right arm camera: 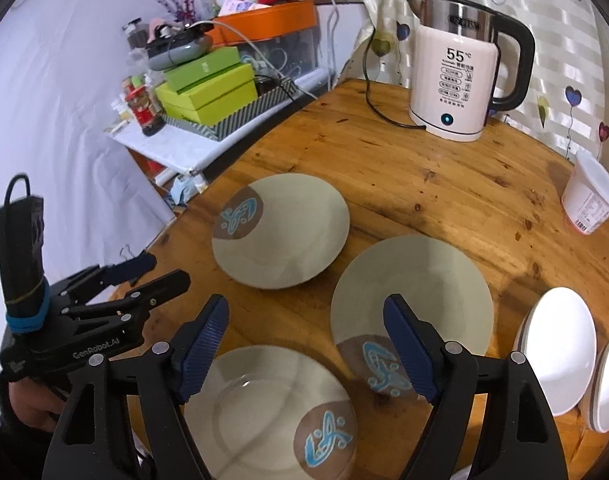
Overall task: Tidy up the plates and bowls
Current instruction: 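Move the left tool toward the beige logo plate in front of it, then close the left gripper on the beige plate's rim and lift it, then carry the held plate over another beige plate and lower it on top, then open the left gripper to release the plate onto the stack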
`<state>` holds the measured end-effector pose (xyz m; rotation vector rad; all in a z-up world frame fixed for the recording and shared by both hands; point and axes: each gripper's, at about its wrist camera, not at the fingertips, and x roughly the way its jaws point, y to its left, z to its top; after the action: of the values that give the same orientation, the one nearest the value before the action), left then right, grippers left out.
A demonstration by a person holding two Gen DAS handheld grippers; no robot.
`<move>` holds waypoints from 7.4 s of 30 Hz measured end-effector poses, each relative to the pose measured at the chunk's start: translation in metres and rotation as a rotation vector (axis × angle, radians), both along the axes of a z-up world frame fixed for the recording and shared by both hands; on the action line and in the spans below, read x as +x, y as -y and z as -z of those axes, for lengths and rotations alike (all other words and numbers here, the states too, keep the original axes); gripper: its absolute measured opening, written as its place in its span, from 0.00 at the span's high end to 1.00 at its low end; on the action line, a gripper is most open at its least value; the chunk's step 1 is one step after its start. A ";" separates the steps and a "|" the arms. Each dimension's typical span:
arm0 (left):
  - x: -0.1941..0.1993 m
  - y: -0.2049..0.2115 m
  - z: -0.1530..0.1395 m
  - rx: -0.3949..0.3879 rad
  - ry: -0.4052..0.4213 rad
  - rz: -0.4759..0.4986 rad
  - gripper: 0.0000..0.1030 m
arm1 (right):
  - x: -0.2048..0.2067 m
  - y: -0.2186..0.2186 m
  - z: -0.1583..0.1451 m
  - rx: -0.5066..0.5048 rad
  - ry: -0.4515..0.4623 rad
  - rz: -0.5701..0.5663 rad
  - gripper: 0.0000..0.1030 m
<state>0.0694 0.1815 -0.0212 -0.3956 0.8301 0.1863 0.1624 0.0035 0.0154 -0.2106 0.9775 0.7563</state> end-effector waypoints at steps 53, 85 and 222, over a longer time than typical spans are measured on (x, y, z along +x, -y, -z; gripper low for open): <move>0.063 -0.036 0.038 -0.114 -0.020 -0.009 0.74 | 0.113 -0.059 0.081 -0.027 -0.196 0.030 0.77; -0.004 0.022 -0.008 -0.069 0.014 0.059 0.74 | 0.030 0.007 0.033 0.017 -0.175 0.085 0.77; -0.058 0.085 0.016 0.008 -0.048 0.143 0.48 | -0.060 0.090 0.055 0.065 -0.177 0.184 0.54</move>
<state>0.0114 0.0961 -0.0376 -0.3241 0.9009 0.0658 0.1028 -0.0861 -0.0397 0.0036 1.1212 0.6441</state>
